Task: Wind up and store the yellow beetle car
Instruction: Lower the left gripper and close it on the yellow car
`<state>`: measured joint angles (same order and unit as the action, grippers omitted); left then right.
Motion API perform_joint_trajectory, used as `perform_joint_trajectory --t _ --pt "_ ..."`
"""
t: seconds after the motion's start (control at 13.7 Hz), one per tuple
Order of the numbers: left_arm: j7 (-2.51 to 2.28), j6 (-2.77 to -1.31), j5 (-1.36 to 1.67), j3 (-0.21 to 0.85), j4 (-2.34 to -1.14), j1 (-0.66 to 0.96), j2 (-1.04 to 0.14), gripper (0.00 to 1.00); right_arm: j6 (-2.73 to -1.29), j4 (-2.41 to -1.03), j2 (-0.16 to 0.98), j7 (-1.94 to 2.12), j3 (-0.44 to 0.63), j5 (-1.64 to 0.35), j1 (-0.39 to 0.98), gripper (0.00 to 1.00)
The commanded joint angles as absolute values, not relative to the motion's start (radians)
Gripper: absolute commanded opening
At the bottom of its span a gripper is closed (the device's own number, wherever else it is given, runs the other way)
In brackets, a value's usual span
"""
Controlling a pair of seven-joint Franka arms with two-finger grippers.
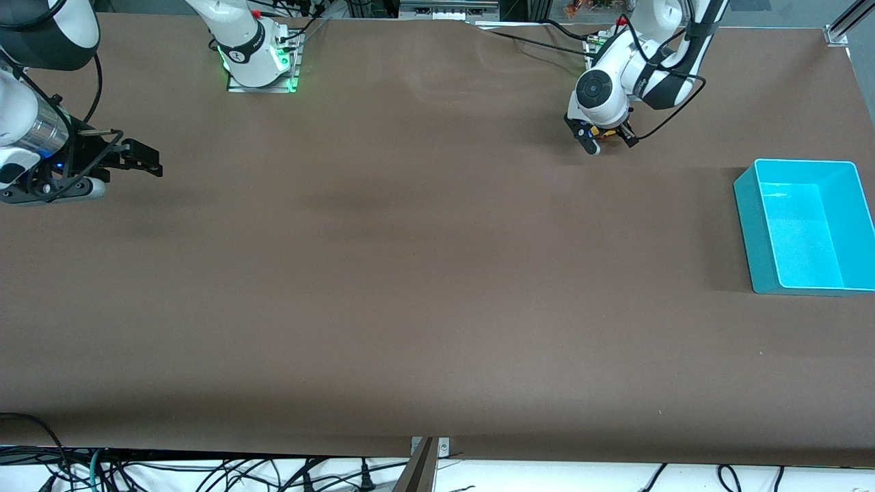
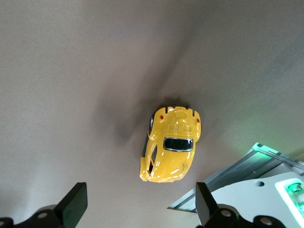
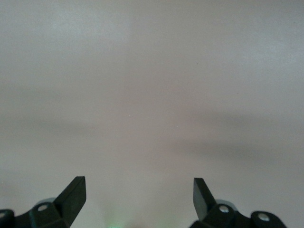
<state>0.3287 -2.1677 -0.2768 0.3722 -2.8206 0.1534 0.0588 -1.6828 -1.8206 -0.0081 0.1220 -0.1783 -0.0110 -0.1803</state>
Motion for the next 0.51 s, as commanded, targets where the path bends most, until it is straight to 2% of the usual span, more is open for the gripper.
perform_joint_trajectory --t 0.0,0.44 --pt "0.425 -2.195 -0.25 0.379 -2.872 0.144 0.092 1.0 -1.667 -1.816 -0.014 0.118 -0.176 -0.015 -0.181 1.0" --pt "0.419 -2.264 -0.249 0.379 -2.872 0.143 0.009 1.0 -1.661 -1.818 -0.014 0.12 -0.173 -0.015 -0.183 1.0"
